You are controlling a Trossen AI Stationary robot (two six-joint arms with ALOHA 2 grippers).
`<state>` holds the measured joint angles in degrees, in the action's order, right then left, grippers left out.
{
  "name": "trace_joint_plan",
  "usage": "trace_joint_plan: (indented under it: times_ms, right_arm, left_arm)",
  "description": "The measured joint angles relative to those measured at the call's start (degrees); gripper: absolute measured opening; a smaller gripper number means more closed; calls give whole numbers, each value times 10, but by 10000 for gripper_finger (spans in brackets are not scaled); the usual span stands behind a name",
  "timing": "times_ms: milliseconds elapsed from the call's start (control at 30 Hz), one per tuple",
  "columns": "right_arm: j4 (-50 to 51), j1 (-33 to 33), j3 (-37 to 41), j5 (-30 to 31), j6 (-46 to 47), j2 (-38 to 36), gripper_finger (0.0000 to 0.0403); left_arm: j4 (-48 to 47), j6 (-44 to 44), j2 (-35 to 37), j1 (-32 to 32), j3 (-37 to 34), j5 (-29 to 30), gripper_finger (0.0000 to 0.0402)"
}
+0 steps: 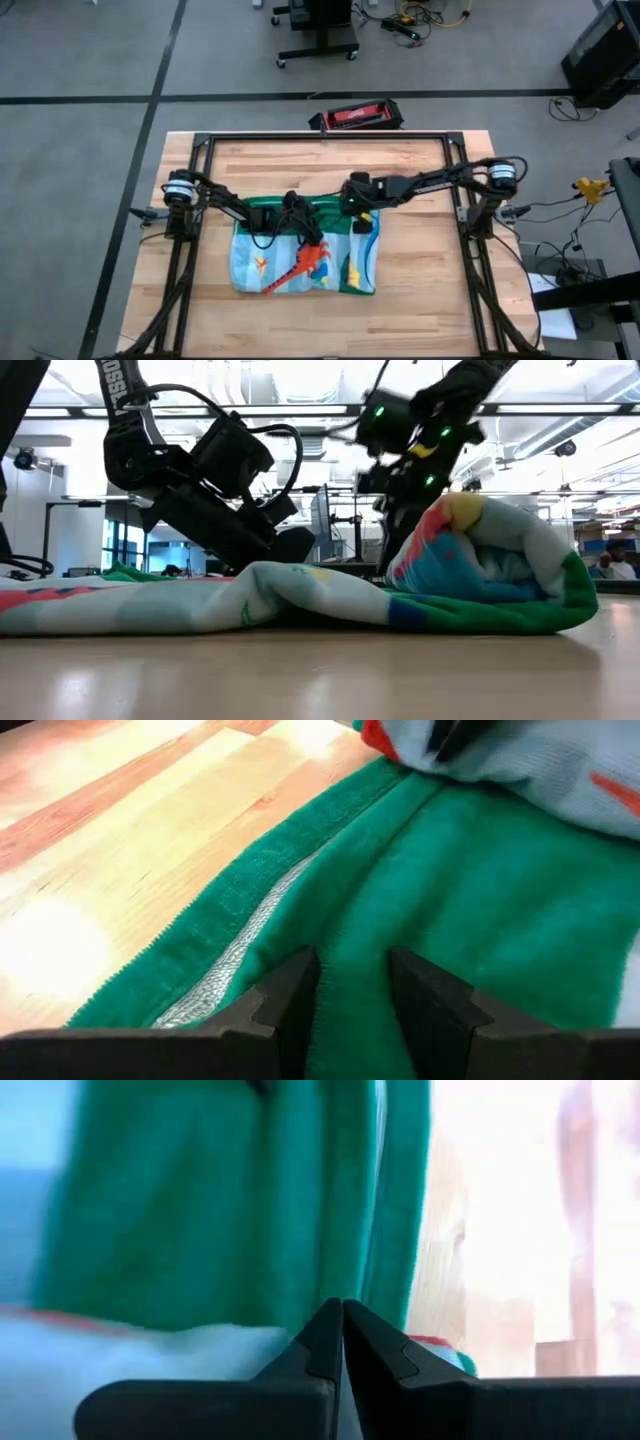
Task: Roll towel
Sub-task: Roll the multi-color dinosaur print towel
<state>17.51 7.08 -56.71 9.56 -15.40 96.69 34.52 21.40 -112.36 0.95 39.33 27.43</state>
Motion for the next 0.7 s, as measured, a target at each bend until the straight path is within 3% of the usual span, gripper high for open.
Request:
trace_joint_plan:
  times_ms: [267, 400, 500, 700]
  right_arm:
    - [-230, -41, 178, -40, 39, -141, 0]
    - [-388, -43, 255, -43, 67, -130, 0]
    - [-501, -46, 293, -78, 97, -105, 0]
    - [-607, -78, 286, -115, 125, -15, 0]
  left_arm:
    - [2, -10, 0, 0, 0, -3, 119]
    - [3, -17, 0, -1, 0, -8, 119]
    - [2, -29, 5, -1, 0, -9, 119]
    - [0, -44, 14, -2, 0, -13, 119]
